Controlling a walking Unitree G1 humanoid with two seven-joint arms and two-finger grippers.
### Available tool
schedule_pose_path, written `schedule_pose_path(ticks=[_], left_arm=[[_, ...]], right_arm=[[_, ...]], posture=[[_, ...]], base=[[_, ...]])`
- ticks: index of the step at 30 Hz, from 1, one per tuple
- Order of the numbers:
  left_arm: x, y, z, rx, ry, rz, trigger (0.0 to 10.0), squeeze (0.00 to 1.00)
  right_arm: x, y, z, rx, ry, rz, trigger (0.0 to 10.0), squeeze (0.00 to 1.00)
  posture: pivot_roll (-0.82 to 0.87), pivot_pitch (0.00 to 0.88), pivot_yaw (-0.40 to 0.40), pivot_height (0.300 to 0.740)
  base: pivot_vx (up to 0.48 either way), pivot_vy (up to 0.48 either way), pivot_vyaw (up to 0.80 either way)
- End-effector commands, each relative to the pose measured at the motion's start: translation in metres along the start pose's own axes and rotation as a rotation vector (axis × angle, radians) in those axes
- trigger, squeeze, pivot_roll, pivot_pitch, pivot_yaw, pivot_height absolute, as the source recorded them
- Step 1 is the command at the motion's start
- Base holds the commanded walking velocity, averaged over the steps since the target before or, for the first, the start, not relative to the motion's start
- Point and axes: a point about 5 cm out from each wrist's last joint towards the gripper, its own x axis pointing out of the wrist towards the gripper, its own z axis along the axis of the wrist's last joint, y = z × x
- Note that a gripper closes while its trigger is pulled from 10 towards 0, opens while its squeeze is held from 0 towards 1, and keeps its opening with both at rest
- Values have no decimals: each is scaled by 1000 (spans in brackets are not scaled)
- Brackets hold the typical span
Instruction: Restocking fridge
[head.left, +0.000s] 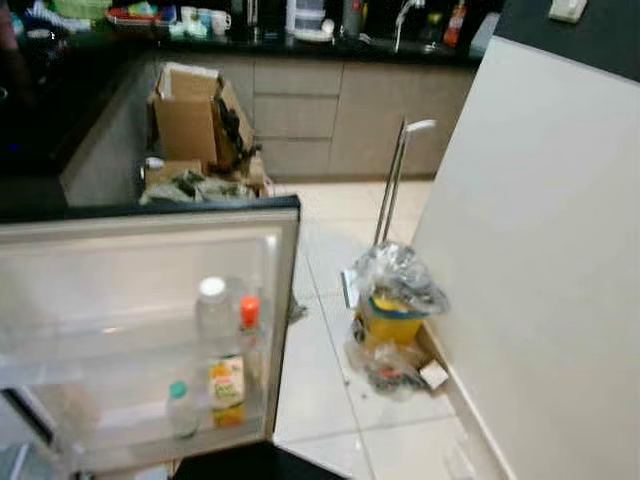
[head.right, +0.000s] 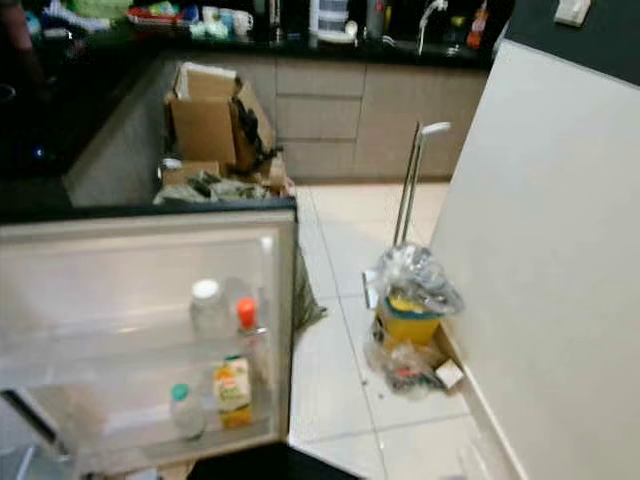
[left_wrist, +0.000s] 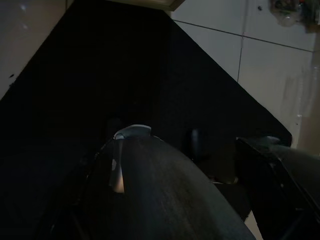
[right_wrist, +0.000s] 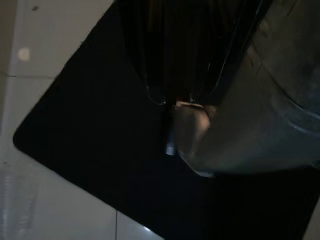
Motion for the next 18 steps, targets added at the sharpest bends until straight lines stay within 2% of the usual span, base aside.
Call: schedule_pose_path(ticks=[1,2,18], left_arm=[[1,-4,-4,-4,14,-7,10000,0],[1,-4,-5,-5,14,-2,10000,0],[1,-4,-4,-12,13,17,10000,0]], right_arm=[[-2,-4,0,-9,5,-7,10000,0],[-2,-4,0,4,2,9,10000,0],[-2,-3,2,-36,9,48,10000,0]], posture=[[-111,0,-54,740],[-112,0,-54,740],[-114,0,-58,740]], base=[[0,-461,0],[0,-458,0],[0,0,784]])
